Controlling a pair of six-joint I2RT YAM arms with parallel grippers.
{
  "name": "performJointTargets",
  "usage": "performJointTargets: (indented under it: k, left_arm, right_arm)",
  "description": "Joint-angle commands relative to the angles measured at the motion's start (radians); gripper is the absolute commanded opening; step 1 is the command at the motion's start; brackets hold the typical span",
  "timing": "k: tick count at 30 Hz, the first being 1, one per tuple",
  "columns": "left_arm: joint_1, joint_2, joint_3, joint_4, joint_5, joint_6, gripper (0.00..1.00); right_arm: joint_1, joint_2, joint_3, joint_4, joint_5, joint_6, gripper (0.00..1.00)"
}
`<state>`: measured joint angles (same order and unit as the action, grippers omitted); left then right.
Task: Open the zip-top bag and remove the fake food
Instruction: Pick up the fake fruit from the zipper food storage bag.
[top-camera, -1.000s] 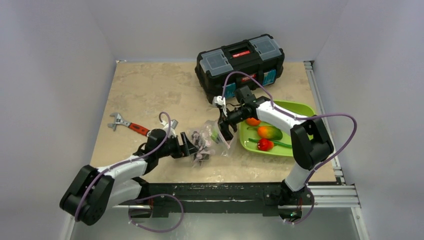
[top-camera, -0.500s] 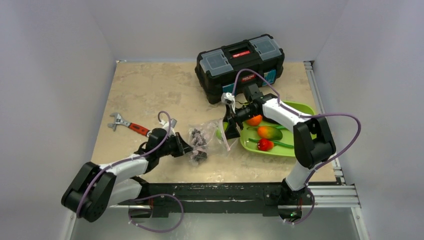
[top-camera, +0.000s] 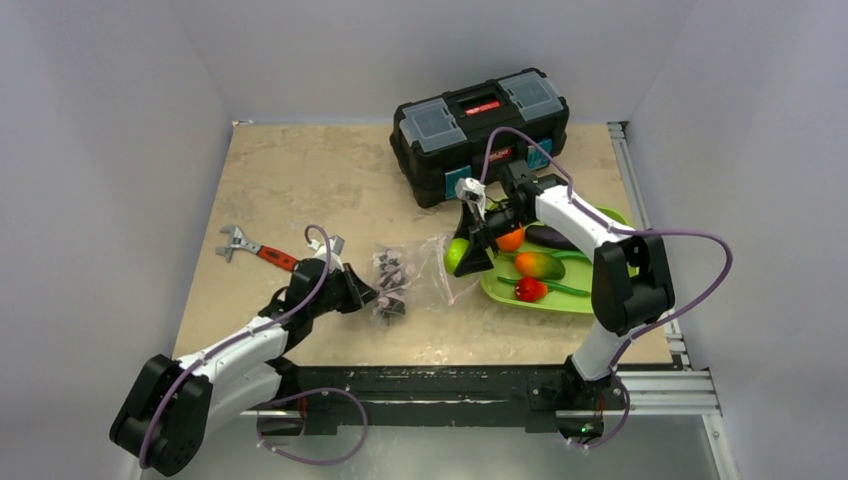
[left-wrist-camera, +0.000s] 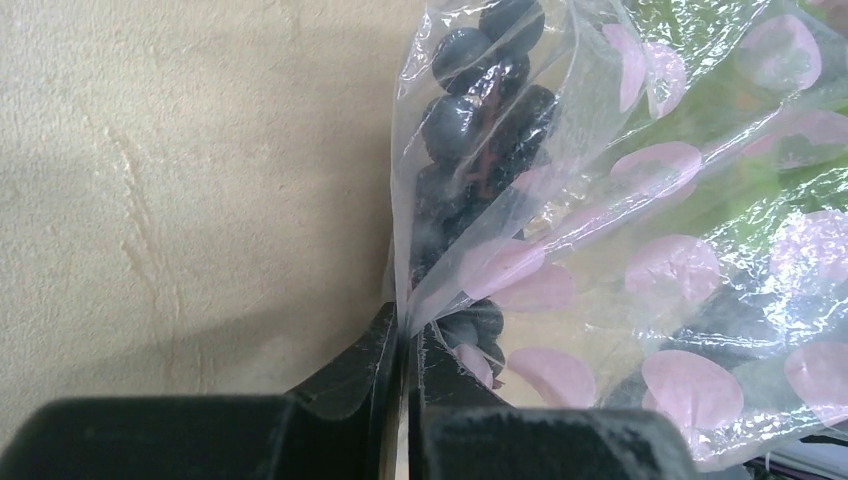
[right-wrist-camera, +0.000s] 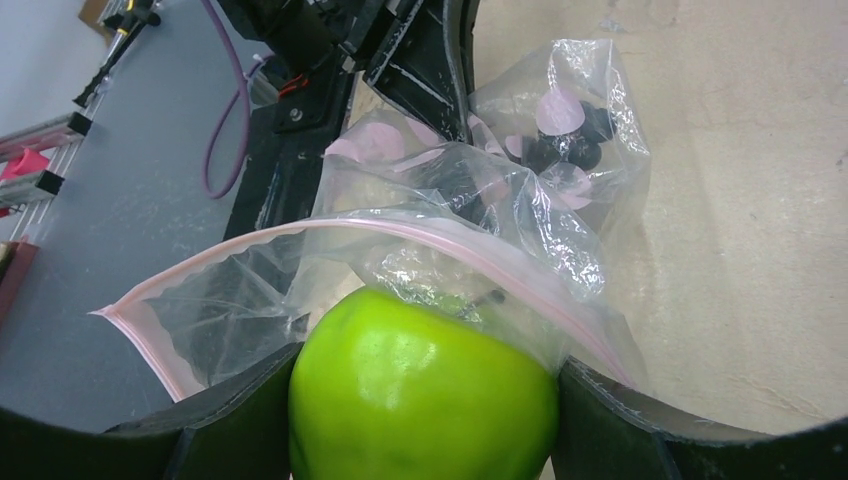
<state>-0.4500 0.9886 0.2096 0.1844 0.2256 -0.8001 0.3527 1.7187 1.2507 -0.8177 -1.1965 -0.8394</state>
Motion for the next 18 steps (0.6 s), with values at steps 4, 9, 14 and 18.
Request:
performJointTargets:
  k: [4, 9, 14, 18]
  left_arm:
    - [0.011, -0.036, 0.037, -0.124, -0.058, 0.059, 0.00]
    - [0.011, 0.037, 0.124, -0.098, 0.065, 0.102, 0.00]
    - [0.010, 0.139, 0.212, -0.091, 0.126, 0.135, 0.00]
    - [0.010, 0.213, 0.270, -0.083, 0.161, 0.152, 0.00]
  right_arm:
    - [-0.084, 0.031, 0.167, -0.428, 0.052, -0.444, 0.04]
    - [-0.089, 0.036, 0.171, -0.501, 0.192, -0.561, 0.04]
    - [-0.089, -0.015, 0.155, -0.440, 0.363, -0.571, 0.07]
    - [-0.089, -0.006, 0.175, -0.481, 0.495, -0.650, 0.12]
